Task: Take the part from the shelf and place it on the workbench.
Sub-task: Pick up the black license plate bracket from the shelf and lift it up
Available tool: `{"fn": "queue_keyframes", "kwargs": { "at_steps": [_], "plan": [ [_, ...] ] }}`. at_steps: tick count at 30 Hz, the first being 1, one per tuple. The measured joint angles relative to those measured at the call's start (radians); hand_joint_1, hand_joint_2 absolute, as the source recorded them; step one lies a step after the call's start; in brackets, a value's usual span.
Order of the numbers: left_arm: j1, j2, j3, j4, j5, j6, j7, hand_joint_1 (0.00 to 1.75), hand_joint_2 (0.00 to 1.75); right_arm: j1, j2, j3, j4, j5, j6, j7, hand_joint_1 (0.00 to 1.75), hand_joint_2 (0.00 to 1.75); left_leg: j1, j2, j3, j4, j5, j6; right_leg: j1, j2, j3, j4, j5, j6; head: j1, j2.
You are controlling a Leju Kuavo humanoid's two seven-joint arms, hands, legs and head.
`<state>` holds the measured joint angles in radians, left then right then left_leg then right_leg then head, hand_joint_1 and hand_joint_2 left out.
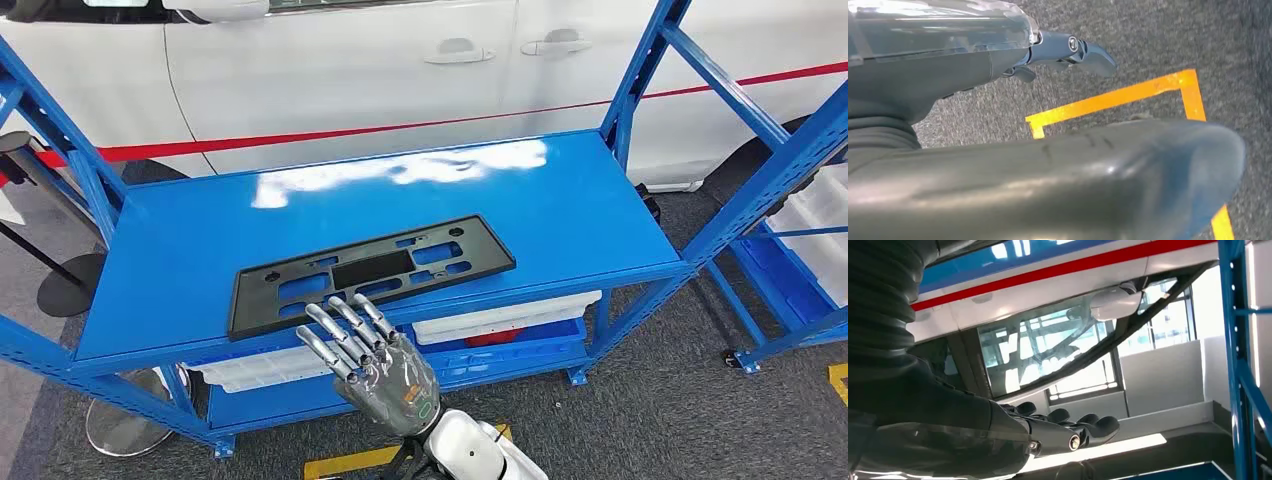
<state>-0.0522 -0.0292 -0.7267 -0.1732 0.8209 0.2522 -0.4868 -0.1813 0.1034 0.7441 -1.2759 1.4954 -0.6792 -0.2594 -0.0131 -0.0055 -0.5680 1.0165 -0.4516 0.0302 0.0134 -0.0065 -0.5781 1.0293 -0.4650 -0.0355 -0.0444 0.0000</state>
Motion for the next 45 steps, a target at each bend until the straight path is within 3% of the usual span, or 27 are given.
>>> {"fn": "queue_keyframes", "kwargs": {
  "at_steps": [3,6,9,10,11,12,14,16,19,21,22,24,25,26,27,28,29,31,33,36,38,40,41,42,43,45],
  "plan": [
    [0.000,0.000,0.000,0.000,0.006,-0.002,0.001,0.00,0.00,-0.010,0.007,0.005,0.055,0.009,-0.005,0.020,0.00,1.75,0.002,0.003,-0.002,-0.002,0.001,-0.009,0.003,-0.001,-0.001,-0.008,0.005,0.003,0.000,0.000],
    [-0.002,0.002,0.000,0.000,0.009,-0.007,0.004,0.00,0.00,-0.022,0.014,0.006,0.122,0.015,-0.009,0.064,0.00,1.75,0.002,0.004,-0.009,0.022,-0.021,-0.025,-0.010,-0.002,0.011,-0.032,0.017,0.005,0.000,0.000],
    [-0.002,0.005,-0.002,0.000,0.010,-0.013,0.008,0.00,0.00,-0.027,0.011,0.013,0.193,0.016,-0.012,0.157,0.00,1.75,0.014,0.003,-0.086,0.191,-0.109,-0.047,-0.017,-0.004,0.016,-0.040,0.020,0.004,0.000,0.000],
    [-0.002,0.006,-0.004,0.001,0.010,-0.014,0.009,0.00,0.00,-0.026,0.006,0.016,0.218,0.023,-0.012,0.192,0.00,1.75,0.020,0.004,-0.112,0.245,-0.126,-0.053,-0.018,-0.004,0.015,-0.039,0.019,0.005,0.000,0.000],
    [-0.001,0.007,-0.008,0.001,0.010,-0.015,0.010,0.00,0.00,-0.024,0.000,0.018,0.242,0.033,-0.012,0.225,0.00,1.75,0.026,0.004,-0.123,0.266,-0.124,-0.059,-0.020,-0.004,0.015,-0.038,0.018,0.007,0.000,0.000],
    [0.000,0.009,-0.012,0.001,0.010,-0.016,0.010,0.00,0.00,-0.021,-0.006,0.019,0.264,0.045,-0.012,0.254,0.00,1.75,0.031,0.004,-0.115,0.247,-0.102,-0.064,-0.022,-0.003,0.016,-0.035,0.016,0.010,0.000,0.000],
    [0.000,0.014,-0.018,0.001,0.013,-0.017,0.010,0.00,0.00,-0.017,-0.021,0.015,0.295,0.062,-0.013,0.297,0.00,1.75,0.042,0.004,-0.056,0.121,-0.035,-0.075,-0.028,0.000,0.018,-0.027,0.008,0.022,0.000,0.000],
    [-0.001,0.016,-0.021,0.001,0.017,-0.017,0.012,0.00,0.00,-0.016,-0.034,-0.002,0.311,0.065,-0.013,0.310,0.00,1.75,0.043,0.000,-0.011,0.023,-0.002,-0.069,-0.027,0.003,0.014,-0.017,0.002,0.036,0.000,0.000],
    [0.000,0.017,-0.024,0.001,0.021,-0.016,0.016,0.00,0.00,-0.026,-0.045,-0.048,0.325,0.053,-0.014,0.292,0.00,1.75,0.038,-0.003,-0.009,0.009,-0.002,-0.041,-0.025,0.006,0.009,-0.015,0.003,0.054,0.001,0.000],
    [0.000,0.017,-0.025,0.002,0.023,-0.016,0.019,0.00,0.00,-0.036,-0.049,-0.080,0.331,0.051,-0.014,0.272,0.00,1.75,0.037,-0.002,-0.008,0.005,0.002,-0.024,-0.030,0.006,-0.001,0.009,-0.015,0.064,0.001,0.000],
    [-0.001,0.018,-0.025,0.002,0.025,-0.016,0.022,0.00,0.00,-0.042,-0.050,-0.096,0.332,0.051,-0.015,0.261,0.00,1.75,0.037,-0.002,-0.008,0.002,0.003,-0.017,-0.031,0.006,-0.020,0.050,-0.039,0.067,0.001,0.000],
    [-0.002,0.020,-0.024,0.002,0.030,-0.015,0.026,0.00,0.00,-0.053,-0.051,-0.129,0.334,0.050,-0.015,0.238,0.00,1.75,0.034,-0.001,-0.009,0.002,0.003,-0.007,-0.032,0.006,-0.087,0.188,-0.104,0.071,0.001,0.000],
    [-0.002,0.020,-0.024,0.002,0.032,-0.015,0.027,0.00,0.00,-0.057,-0.051,-0.144,0.335,0.048,-0.015,0.228,0.00,1.75,0.032,-0.001,-0.009,0.002,0.002,-0.006,-0.032,0.006,-0.120,0.251,-0.125,0.071,0.001,0.000],
    [-0.001,0.020,-0.024,0.002,0.035,-0.014,0.028,0.00,0.00,-0.060,-0.051,-0.159,0.337,0.047,-0.015,0.219,0.00,1.75,0.030,-0.001,-0.008,0.002,0.002,-0.004,-0.031,0.006,-0.139,0.285,-0.127,0.070,0.001,0.000],
    [-0.001,0.020,-0.024,0.002,0.037,-0.014,0.029,0.00,0.00,-0.063,-0.051,-0.171,0.338,0.047,-0.016,0.213,0.00,1.75,0.028,-0.002,-0.006,0.002,0.001,-0.004,-0.030,0.006,-0.139,0.279,-0.109,0.066,0.001,0.000],
    [-0.001,0.020,-0.024,0.002,0.038,-0.013,0.030,0.00,0.00,-0.066,-0.051,-0.181,0.339,0.047,-0.016,0.207,0.00,1.75,0.025,-0.004,-0.004,0.002,0.001,-0.004,-0.028,0.006,-0.118,0.230,-0.074,0.060,0.001,0.000],
    [-0.001,0.020,-0.024,0.002,0.039,-0.013,0.031,0.00,0.00,-0.070,-0.051,-0.191,0.338,0.047,-0.016,0.200,0.00,1.75,0.024,-0.004,-0.001,0.002,0.000,-0.004,-0.024,0.006,-0.084,0.157,-0.034,0.051,0.001,0.000],
    [-0.002,0.020,-0.024,0.002,0.040,-0.012,0.034,0.00,0.00,-0.078,-0.049,-0.209,0.330,0.044,-0.016,0.180,0.00,1.75,0.019,-0.005,0.000,0.003,-0.004,-0.009,-0.015,0.005,-0.026,0.032,0.012,0.037,0.001,0.000],
    [-0.002,0.020,-0.025,0.002,0.041,-0.011,0.038,0.00,0.00,-0.082,-0.045,-0.226,0.316,0.037,-0.017,0.156,0.00,1.75,0.017,-0.003,-0.002,0.003,-0.005,-0.018,-0.009,0.005,-0.014,-0.004,0.013,0.033,0.001,0.000],
    [-0.001,0.022,-0.025,0.002,0.047,-0.010,0.042,0.00,0.00,-0.085,-0.034,-0.241,0.294,0.031,-0.018,0.129,0.00,1.75,0.019,-0.001,-0.005,0.015,-0.018,-0.034,-0.016,0.005,-0.007,-0.018,0.019,0.023,0.001,0.000],
    [-0.001,0.023,-0.024,0.003,0.055,-0.010,0.043,0.00,0.00,-0.092,-0.022,-0.244,0.286,0.032,-0.019,0.119,0.00,1.75,0.021,0.000,-0.042,0.099,-0.066,-0.044,-0.021,0.003,0.000,-0.027,0.021,0.014,0.000,0.000],
    [0.000,0.024,-0.024,0.004,0.060,-0.008,0.042,0.00,0.00,-0.095,-0.012,-0.244,0.284,0.032,-0.020,0.114,0.00,1.75,0.024,0.000,-0.108,0.232,-0.125,-0.052,-0.020,0.002,0.002,-0.027,0.018,0.010,0.000,0.000],
    [0.001,0.024,-0.024,0.004,0.061,-0.007,0.042,0.00,0.00,-0.095,-0.009,-0.244,0.284,0.032,-0.020,0.113,0.00,1.75,0.026,0.000,-0.132,0.276,-0.135,-0.055,-0.020,0.002,0.003,-0.026,0.017,0.009,0.000,0.000],
    [0.002,0.024,-0.024,0.005,0.063,-0.006,0.042,0.00,0.00,-0.095,-0.006,-0.244,0.284,0.032,-0.020,0.111,0.00,1.75,0.028,0.000,-0.138,0.283,-0.124,-0.058,-0.020,0.002,0.004,-0.026,0.015,0.010,0.000,0.000],
    [0.003,0.024,-0.024,0.006,0.065,-0.004,0.042,0.00,0.00,-0.095,-0.003,-0.244,0.284,0.031,-0.020,0.109,0.00,1.75,0.030,0.000,-0.124,0.248,-0.093,-0.059,-0.021,0.003,0.007,-0.025,0.012,0.012,0.000,0.000],
    [0.004,0.025,-0.024,0.007,0.069,-0.001,0.041,0.00,0.00,-0.096,0.003,-0.244,0.284,0.028,-0.020,0.104,0.00,1.75,0.032,0.002,-0.060,0.111,-0.020,-0.059,-0.020,0.005,0.014,-0.021,0.005,0.020,0.000,0.000]
  ]
}}
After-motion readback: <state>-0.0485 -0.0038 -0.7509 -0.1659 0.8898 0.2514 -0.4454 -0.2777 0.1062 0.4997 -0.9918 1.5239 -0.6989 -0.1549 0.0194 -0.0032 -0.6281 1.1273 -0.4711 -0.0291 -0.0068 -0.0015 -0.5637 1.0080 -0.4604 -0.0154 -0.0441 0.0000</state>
